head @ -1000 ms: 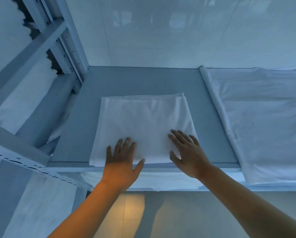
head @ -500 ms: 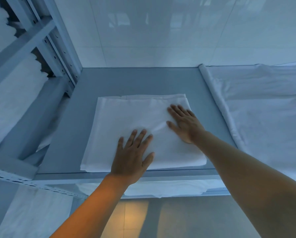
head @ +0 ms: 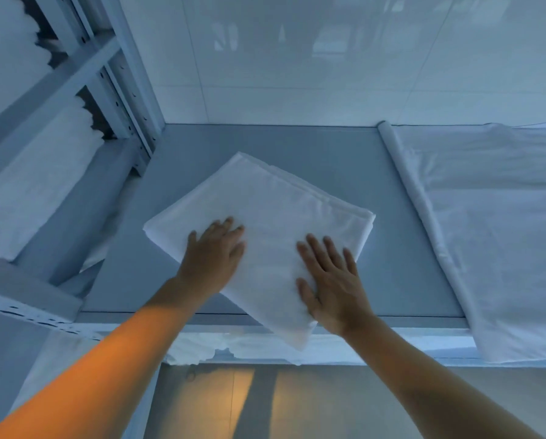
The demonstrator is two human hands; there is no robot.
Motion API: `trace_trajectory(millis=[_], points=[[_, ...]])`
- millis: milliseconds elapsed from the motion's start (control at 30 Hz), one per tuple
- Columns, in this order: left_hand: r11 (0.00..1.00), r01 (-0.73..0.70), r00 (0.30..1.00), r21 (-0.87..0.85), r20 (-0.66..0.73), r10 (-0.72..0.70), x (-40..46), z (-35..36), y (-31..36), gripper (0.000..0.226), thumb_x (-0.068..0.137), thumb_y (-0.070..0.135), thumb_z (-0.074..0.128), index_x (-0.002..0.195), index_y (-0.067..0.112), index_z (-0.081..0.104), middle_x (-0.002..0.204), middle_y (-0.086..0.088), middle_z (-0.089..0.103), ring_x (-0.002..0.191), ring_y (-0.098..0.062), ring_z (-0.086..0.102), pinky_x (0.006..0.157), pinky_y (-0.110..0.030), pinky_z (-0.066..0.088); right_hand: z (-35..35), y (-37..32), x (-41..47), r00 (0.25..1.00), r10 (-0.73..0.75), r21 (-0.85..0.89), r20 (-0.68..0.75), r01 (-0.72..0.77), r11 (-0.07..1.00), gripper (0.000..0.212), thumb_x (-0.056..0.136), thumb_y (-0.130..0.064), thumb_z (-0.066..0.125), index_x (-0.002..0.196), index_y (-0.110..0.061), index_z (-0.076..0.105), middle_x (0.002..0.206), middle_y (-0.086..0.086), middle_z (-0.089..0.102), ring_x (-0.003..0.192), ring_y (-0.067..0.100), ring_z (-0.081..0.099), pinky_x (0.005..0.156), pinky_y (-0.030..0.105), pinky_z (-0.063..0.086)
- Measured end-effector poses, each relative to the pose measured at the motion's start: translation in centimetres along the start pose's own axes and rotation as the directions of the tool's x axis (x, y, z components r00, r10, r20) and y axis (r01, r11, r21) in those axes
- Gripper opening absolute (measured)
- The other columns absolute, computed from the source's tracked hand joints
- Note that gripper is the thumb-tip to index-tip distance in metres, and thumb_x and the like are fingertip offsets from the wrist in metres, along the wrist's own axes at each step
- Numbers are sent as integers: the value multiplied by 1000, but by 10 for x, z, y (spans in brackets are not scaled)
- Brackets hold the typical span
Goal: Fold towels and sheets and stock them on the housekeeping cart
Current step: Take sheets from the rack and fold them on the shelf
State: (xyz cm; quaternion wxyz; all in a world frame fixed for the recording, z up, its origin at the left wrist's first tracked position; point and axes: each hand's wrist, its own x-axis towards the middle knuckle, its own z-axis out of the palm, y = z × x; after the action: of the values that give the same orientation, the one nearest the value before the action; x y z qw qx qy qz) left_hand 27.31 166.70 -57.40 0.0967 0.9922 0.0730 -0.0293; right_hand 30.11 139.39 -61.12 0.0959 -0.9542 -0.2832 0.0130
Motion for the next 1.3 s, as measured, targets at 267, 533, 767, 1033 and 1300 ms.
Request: trace_trajectory(millis=[267, 533, 767, 1033, 1300], points=[[999, 50, 994, 6, -94, -50, -55, 28, -1, 53, 106, 41, 36, 159, 37, 32, 170, 9, 22, 158, -20, 14, 124, -56, 16, 2, -100, 18, 987, 150, 85, -60, -145, 986, 63, 99, -50, 31, 151, -18, 46, 158, 6, 44, 140, 38, 43, 109, 52, 37], [975, -215, 974, 48, -68, 218, -30, 10, -72, 55, 105, 48, 23, 157, 37, 38, 168, 9, 28, 157, -18, 21, 122, -55, 23, -19, 15, 61, 908, -354, -81, 226, 379, 922, 84, 94, -76, 29, 162, -41, -7, 170, -16, -14, 157, 12, -14, 128, 39, 0], [999, 30, 997, 18, -67, -28, -12, 0, -92, 48, 108, 44, 38, 156, 37, 41, 169, 5, 25, 158, -22, 17, 119, -56, 27, 18, -50, 70, 969, -232, -37, 84, 236, 971, 79, 98, -73, 19, 164, -36, -5, 172, -8, -13, 158, 19, -16, 128, 50, 2], [996, 69, 981, 60, -187, -56, -26, 11, -128, 62, 103, 53, 19, 159, 31, 35, 167, 2, 31, 155, -24, 26, 122, -54, 25, 33, -117, 122, 983, -166, 50, 79, 162, 985, 80, 98, -72, 21, 164, -35, -5, 172, -6, -13, 157, 20, -17, 127, 49, -5], [997, 67, 994, 37, -92, -64, -9, -2, -153, 58, 106, 51, 25, 162, 36, 25, 171, 6, 18, 159, -21, 12, 124, -54, 15, 31, -135, 137, 982, -160, 82, 98, 152, 985, 79, 99, -71, 23, 164, -34, -3, 172, -6, -12, 158, 19, -14, 128, 49, -3]])
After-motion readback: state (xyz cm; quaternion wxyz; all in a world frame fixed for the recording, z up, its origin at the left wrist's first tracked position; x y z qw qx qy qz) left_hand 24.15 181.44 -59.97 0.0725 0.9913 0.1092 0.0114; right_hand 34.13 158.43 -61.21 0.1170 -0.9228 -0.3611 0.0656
